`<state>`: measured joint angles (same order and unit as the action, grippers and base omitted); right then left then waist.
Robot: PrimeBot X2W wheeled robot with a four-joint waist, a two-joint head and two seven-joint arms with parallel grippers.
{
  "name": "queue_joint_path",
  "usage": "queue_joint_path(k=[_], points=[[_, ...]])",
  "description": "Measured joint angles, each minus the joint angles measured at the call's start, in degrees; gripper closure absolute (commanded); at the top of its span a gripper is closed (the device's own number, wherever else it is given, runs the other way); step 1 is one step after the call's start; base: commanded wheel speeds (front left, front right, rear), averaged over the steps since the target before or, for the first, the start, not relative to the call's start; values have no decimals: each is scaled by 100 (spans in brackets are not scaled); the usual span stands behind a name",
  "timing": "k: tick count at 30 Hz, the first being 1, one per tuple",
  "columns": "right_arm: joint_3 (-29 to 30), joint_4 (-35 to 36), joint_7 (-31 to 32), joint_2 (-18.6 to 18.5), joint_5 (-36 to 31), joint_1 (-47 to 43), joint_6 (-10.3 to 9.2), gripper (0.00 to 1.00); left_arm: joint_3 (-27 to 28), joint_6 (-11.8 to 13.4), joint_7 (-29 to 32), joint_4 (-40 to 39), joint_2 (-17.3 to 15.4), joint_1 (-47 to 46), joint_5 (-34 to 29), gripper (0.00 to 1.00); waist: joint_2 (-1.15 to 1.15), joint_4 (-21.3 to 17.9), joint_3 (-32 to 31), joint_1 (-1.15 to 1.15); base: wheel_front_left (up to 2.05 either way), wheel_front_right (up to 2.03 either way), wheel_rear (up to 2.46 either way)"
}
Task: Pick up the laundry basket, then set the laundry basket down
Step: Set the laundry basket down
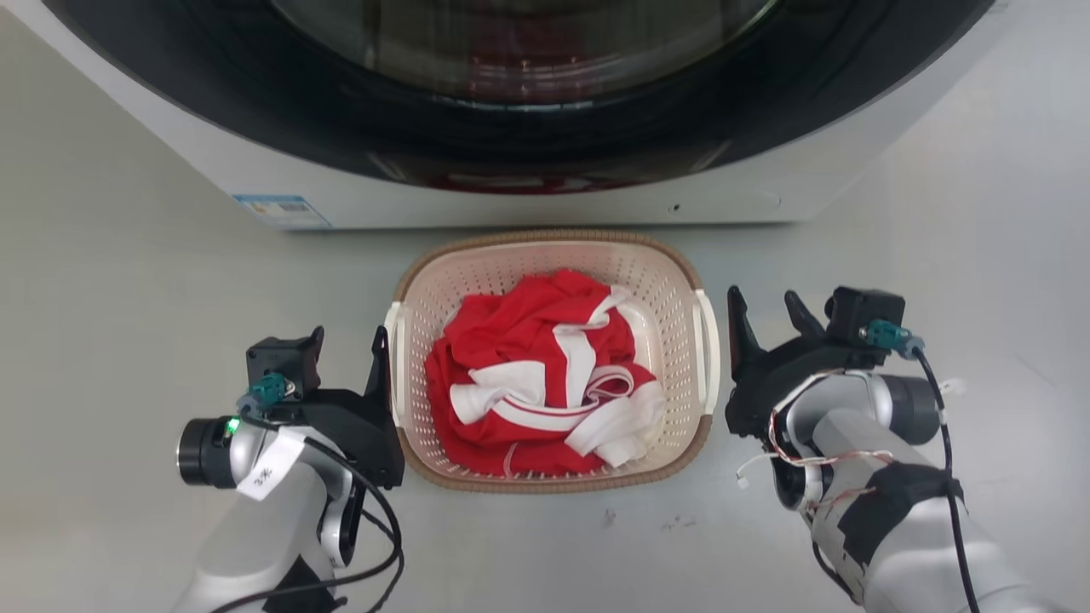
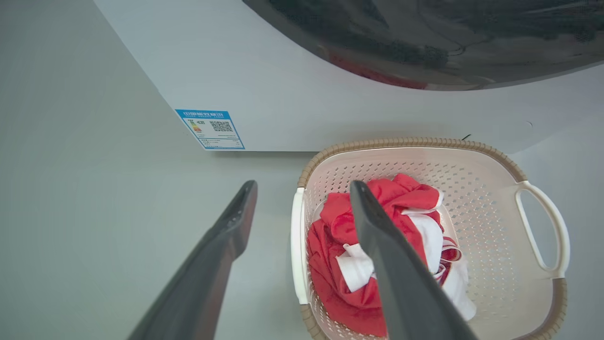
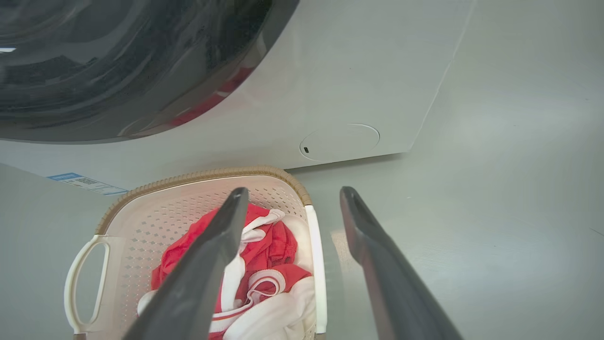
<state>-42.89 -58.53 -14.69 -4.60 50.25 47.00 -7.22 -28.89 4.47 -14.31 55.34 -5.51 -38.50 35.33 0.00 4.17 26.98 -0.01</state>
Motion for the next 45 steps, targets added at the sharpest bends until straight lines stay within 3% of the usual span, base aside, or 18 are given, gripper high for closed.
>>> queue_joint_path(k=[15,30,45], points=[[482,1013,0,-43,-583,-1253,0,0,305,58,0,-1131,-77,1319,-376,0,0,-33,-1288,0,0,0,0],[903,2342,1,-103,-1306,-3132,-8,0,577,159,0,-2492,-221,3009,-786,0,-1,-44,-2509,0,0,0,0],[1731,3429,0,-85,-2106,-4118,-9,0,825,211,0,-3524,-277,3854,-1132,0,0,-111,-2825,1,0,0,0]])
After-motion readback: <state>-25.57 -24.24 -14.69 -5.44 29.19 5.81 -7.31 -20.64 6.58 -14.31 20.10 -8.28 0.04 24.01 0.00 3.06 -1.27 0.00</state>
